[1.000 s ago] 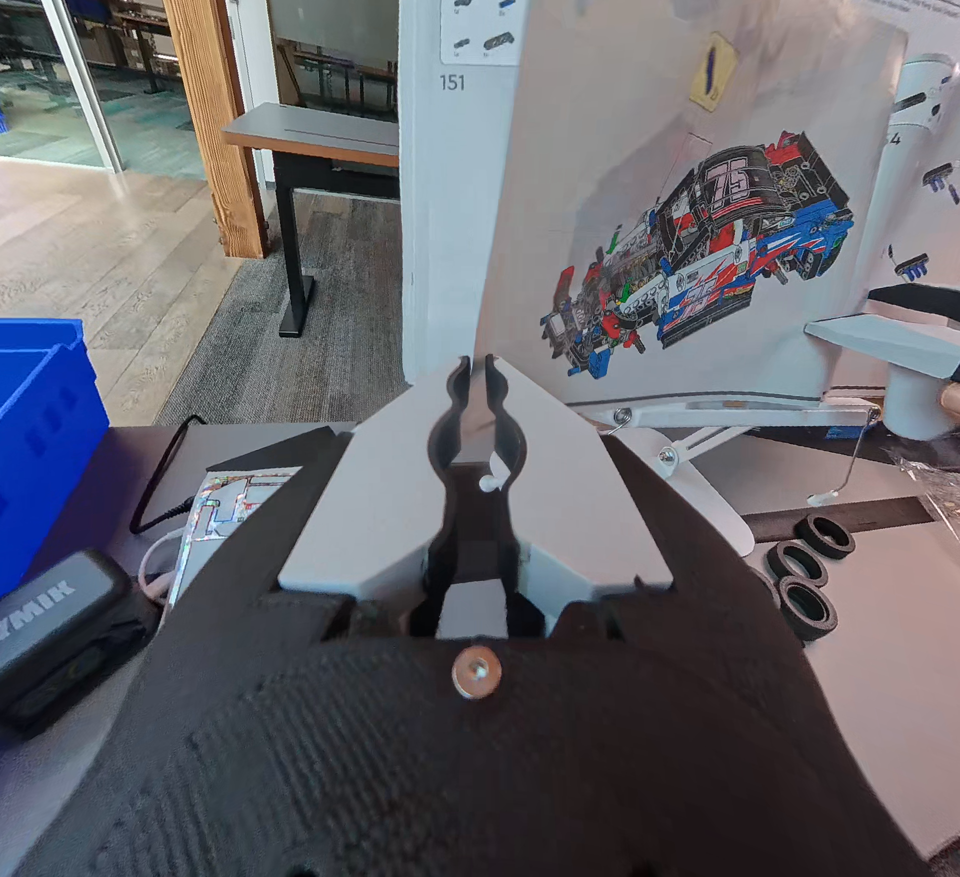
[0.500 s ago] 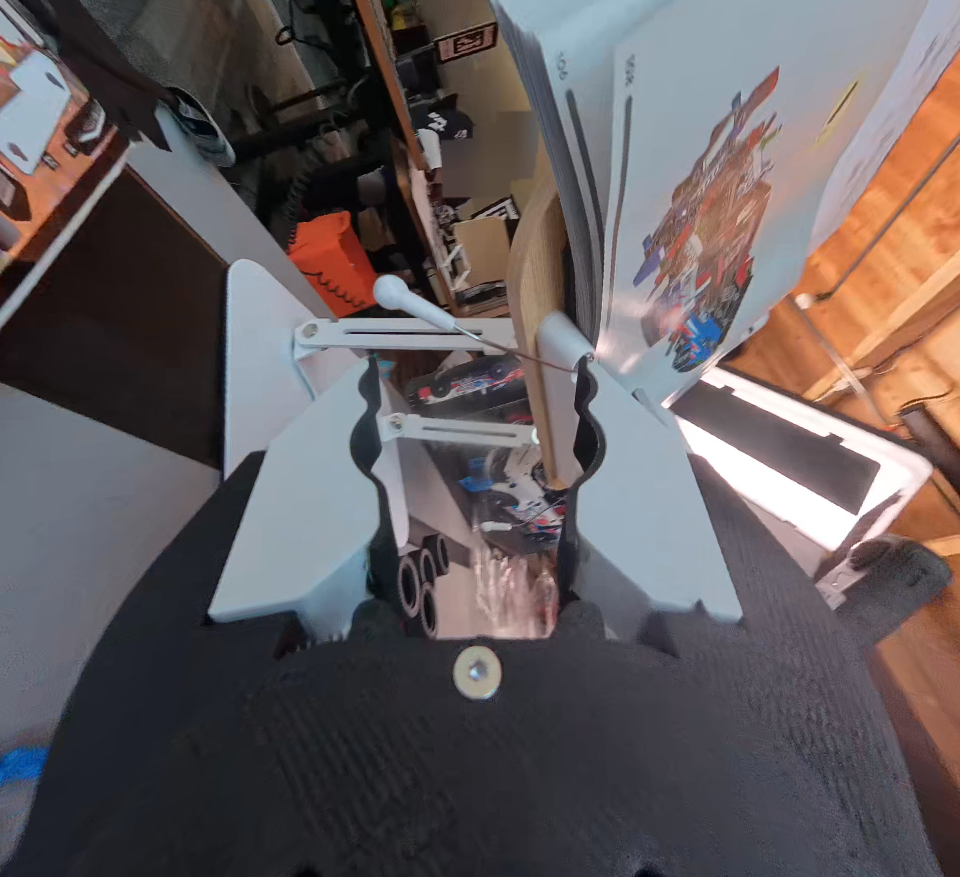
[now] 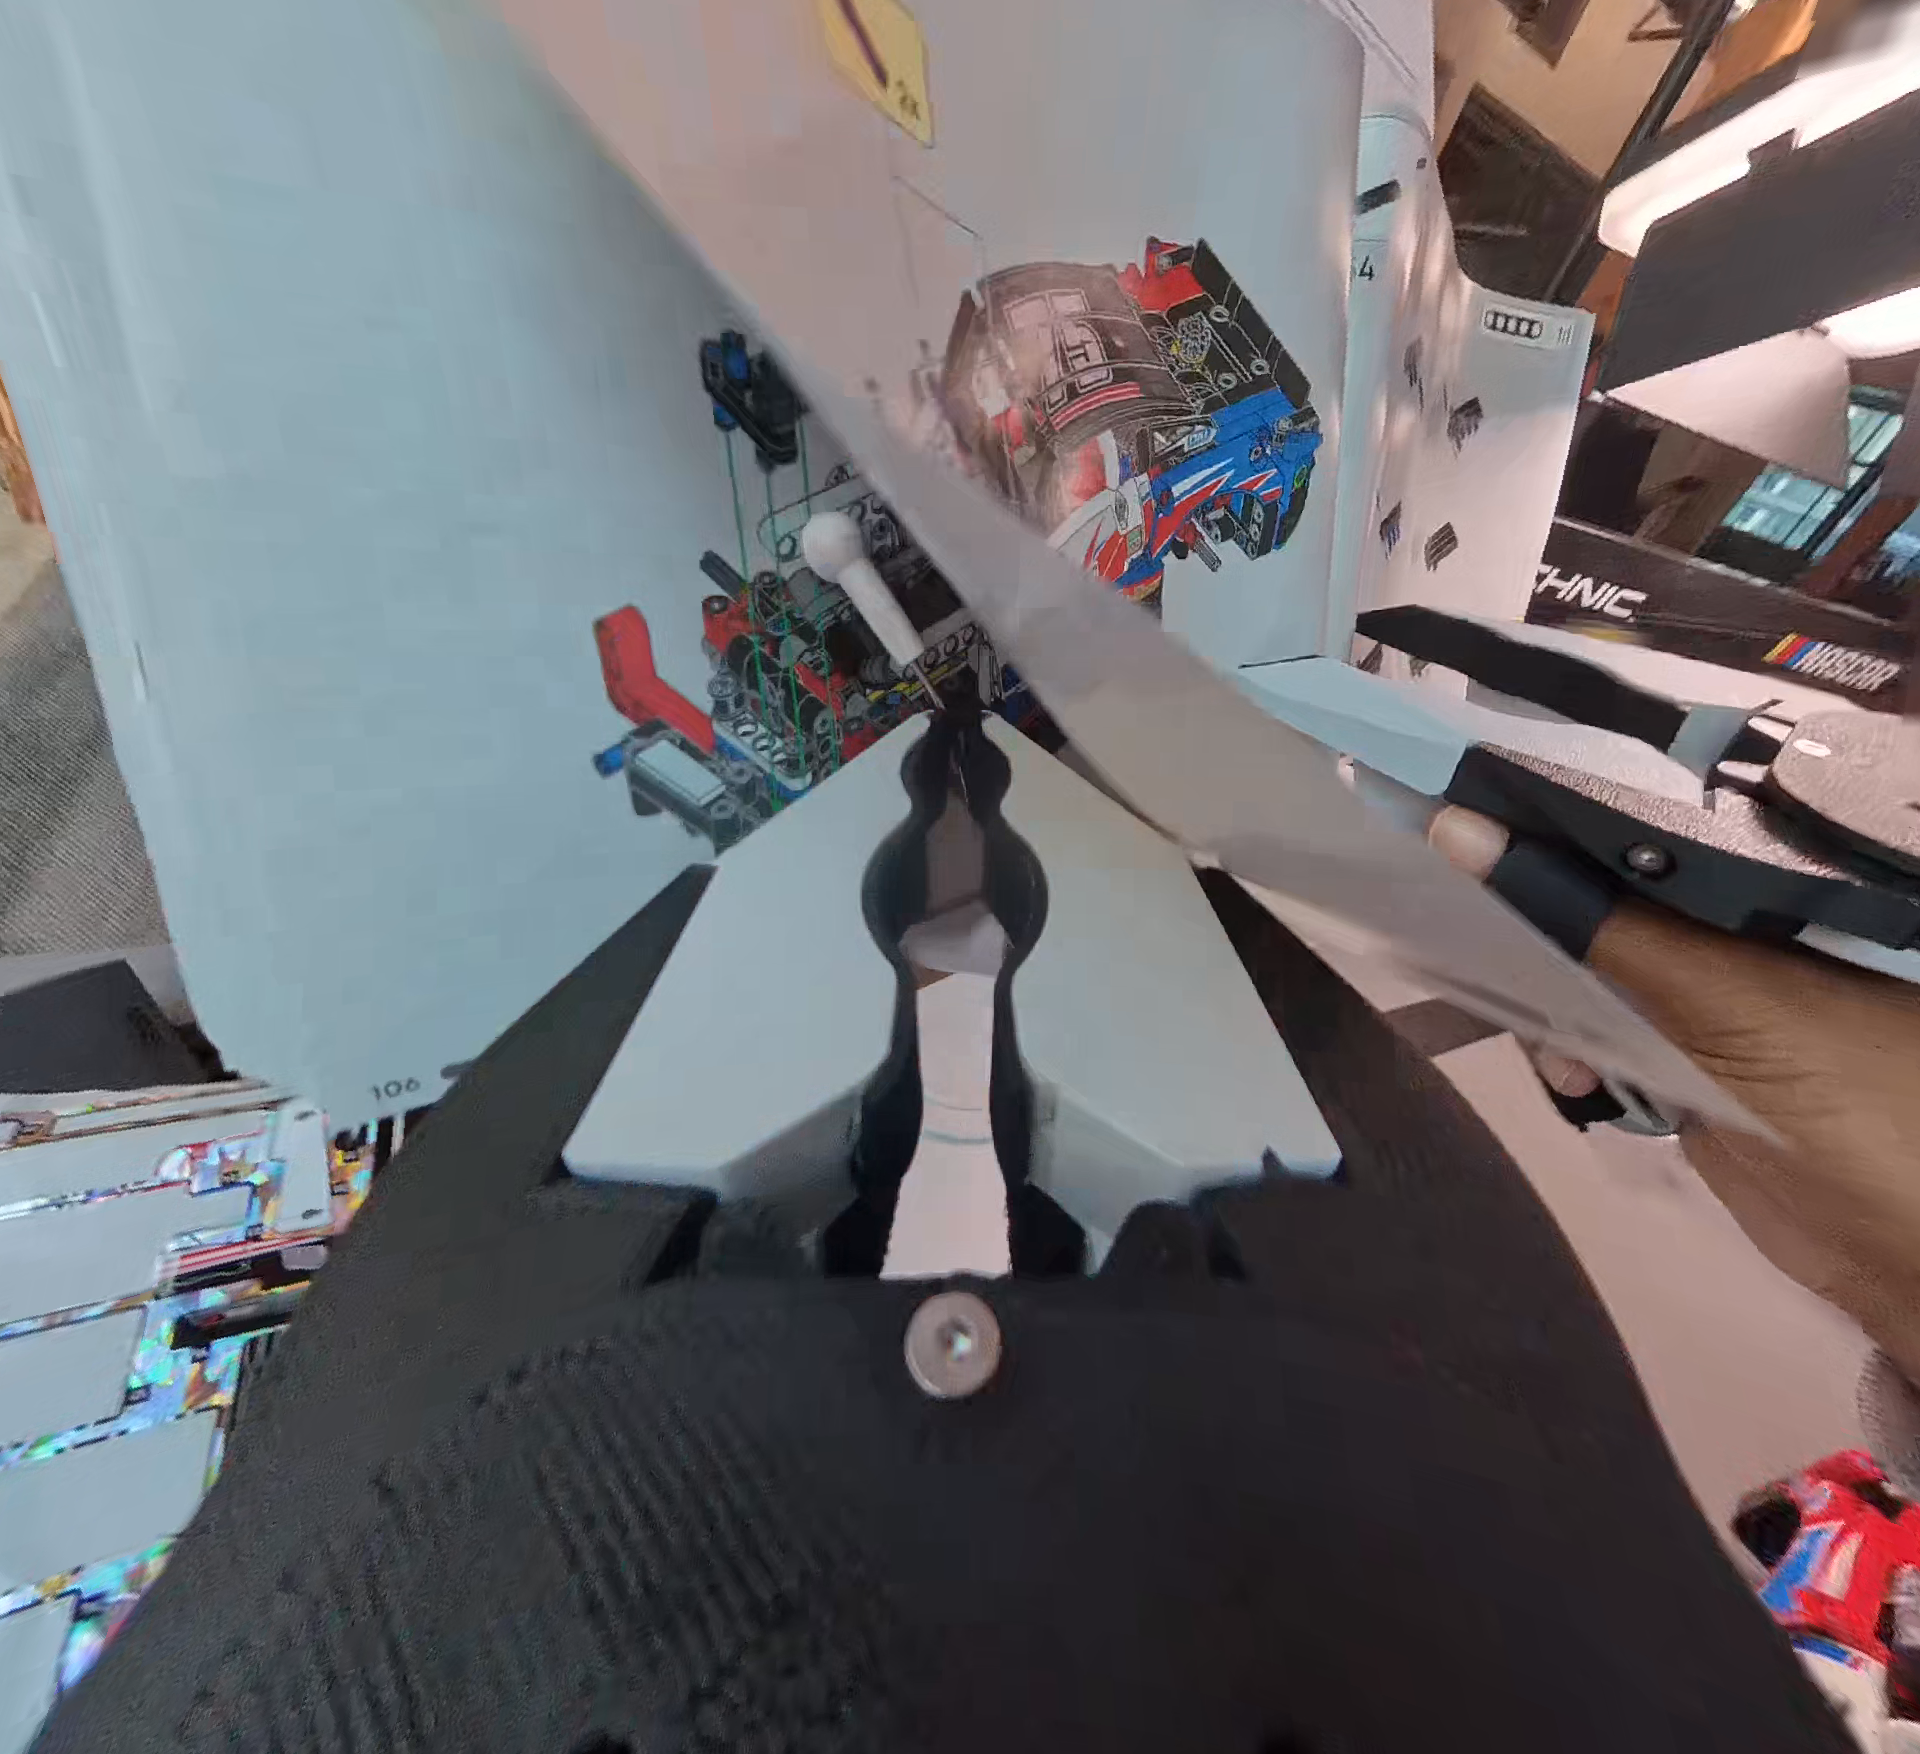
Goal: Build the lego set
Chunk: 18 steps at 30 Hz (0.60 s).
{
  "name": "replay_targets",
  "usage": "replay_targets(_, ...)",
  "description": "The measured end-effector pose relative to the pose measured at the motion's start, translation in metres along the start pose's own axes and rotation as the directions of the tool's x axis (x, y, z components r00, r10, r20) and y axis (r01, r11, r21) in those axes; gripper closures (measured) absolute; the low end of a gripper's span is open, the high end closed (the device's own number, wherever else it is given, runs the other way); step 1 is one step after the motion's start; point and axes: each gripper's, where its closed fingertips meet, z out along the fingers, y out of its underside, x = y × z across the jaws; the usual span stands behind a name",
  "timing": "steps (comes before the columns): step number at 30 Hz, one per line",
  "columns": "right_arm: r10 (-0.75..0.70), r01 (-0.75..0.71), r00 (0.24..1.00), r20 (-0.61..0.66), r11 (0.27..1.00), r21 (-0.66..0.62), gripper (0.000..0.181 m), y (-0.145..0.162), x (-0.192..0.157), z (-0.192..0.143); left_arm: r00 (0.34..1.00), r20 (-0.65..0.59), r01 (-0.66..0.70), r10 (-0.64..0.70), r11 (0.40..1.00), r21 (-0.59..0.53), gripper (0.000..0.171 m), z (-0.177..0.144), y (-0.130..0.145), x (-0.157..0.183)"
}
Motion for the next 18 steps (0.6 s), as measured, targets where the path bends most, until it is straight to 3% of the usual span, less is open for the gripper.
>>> replay_targets(2, 0.008, -0.008, 1.000, 0.005, 1.000, 0.001, 0.111, 0.001, 0.000, 0.000, 0.975, -0.046, 0.218, -0.217, 0.976, 0.019, 0.171, -0.005, 0.002, -0.005)
replay_targets(3, 0.004, -0.004, 1.000, 0.005, 1.000, 0.000, 0.111, 0.001, 0.000, 0.000, 0.936, -0.077, 0.349, -0.344, 0.936, 0.053, 0.171, -0.010, 0.006, -0.010)
replay_targets(5, -0.007, 0.007, 1.000, 0.000, 1.000, 0.000, 0.110, 0.001, 0.000, -0.001, 0.843, -0.140, 0.534, -0.519, 0.837, 0.118, 0.171, -0.023, 0.017, -0.018)
replay_targets(7, -0.009, 0.009, 1.000, -0.002, 1.000, 0.005, 0.110, 0.001, -0.001, -0.001, 0.713, -0.233, 0.698, -0.661, 0.702, 0.143, 0.171, -0.033, 0.032, -0.021)
replay_targets(10, -0.030, 0.030, 0.999, -0.013, 1.000, 0.008, 0.105, 0.002, -0.003, -0.001, 0.518, -0.358, 0.854, -0.777, 0.498, 0.153, 0.170, -0.040, 0.054, -0.018)
replay_targets(12, -0.060, 0.060, 0.998, -0.029, 0.998, 0.003, 0.101, 0.003, -0.005, 0.000, 0.481, -0.405, 0.877, -0.778, 0.438, 0.199, 0.171, -0.044, 0.054, -0.013)
replay_targets(13, -0.069, 0.069, 0.997, -0.038, 0.998, 0.003, 0.100, 0.003, -0.006, 0.000, 0.494, -0.398, 0.869, -0.773, 0.437, 0.230, 0.171, -0.045, 0.053, -0.012)
replay_targets(15, -0.069, 0.070, 0.996, -0.051, 0.998, 0.008, 0.099, 0.003, -0.007, 0.001, 0.576, -0.325, 0.815, -0.750, 0.501, 0.291, 0.171, -0.047, 0.050, -0.009)
replay_targets(18, -0.076, 0.078, 0.995, -0.071, 0.997, 0.023, 0.099, 0.002, -0.008, 0.001, 0.783, -0.150, 0.615, -0.603, 0.716, 0.329, 0.171, -0.047, 0.038, -0.006)
